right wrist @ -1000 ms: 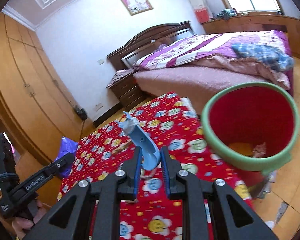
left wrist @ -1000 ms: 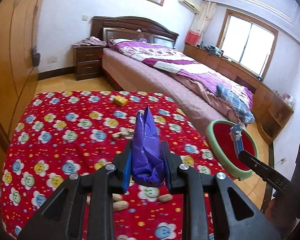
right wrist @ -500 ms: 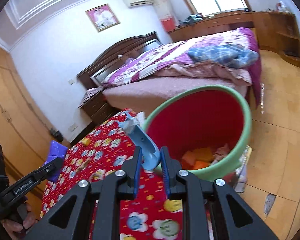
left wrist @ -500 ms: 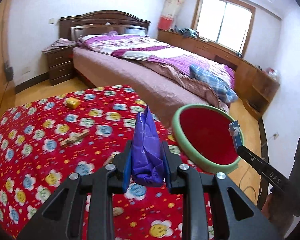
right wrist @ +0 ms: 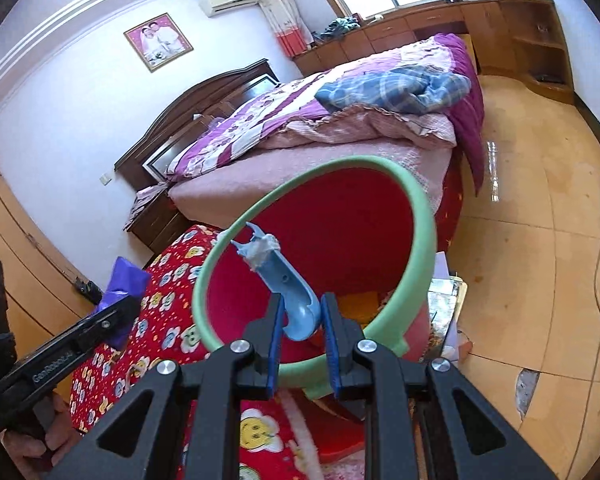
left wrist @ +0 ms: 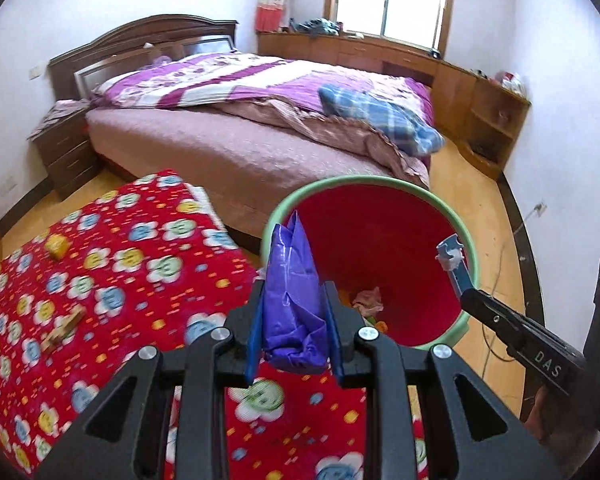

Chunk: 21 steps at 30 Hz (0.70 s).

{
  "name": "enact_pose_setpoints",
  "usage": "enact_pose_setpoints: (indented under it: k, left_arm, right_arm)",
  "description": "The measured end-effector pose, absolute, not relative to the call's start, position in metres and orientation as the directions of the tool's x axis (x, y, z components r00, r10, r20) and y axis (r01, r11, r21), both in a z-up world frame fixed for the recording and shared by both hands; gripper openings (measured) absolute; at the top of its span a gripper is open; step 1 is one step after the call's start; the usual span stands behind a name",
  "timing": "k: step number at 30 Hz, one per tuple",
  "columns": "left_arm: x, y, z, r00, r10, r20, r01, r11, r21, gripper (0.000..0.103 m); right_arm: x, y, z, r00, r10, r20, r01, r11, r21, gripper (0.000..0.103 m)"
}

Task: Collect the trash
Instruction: 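Carry the purple bag and blue toy over the red bucket with both tools, then open both tools to drop the bag and toy into the bucket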

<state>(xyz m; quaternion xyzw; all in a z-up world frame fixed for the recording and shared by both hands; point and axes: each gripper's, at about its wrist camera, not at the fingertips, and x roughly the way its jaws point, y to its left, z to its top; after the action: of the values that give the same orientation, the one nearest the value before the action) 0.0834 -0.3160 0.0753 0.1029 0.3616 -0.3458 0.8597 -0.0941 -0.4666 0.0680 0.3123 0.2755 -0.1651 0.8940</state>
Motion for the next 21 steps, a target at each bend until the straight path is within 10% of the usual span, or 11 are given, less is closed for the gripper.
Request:
enact_pose_setpoints:
  k: [21]
  left_arm:
    - [0.106,-0.335,0.051,0.435,-0.553,-0.711,0.682,0.717,-0.14,0.043]
  right_arm:
    - [-0.081,-0.48,0.049,0.791,-0.096,-0.604,0.464,0.738,0.49,0.034]
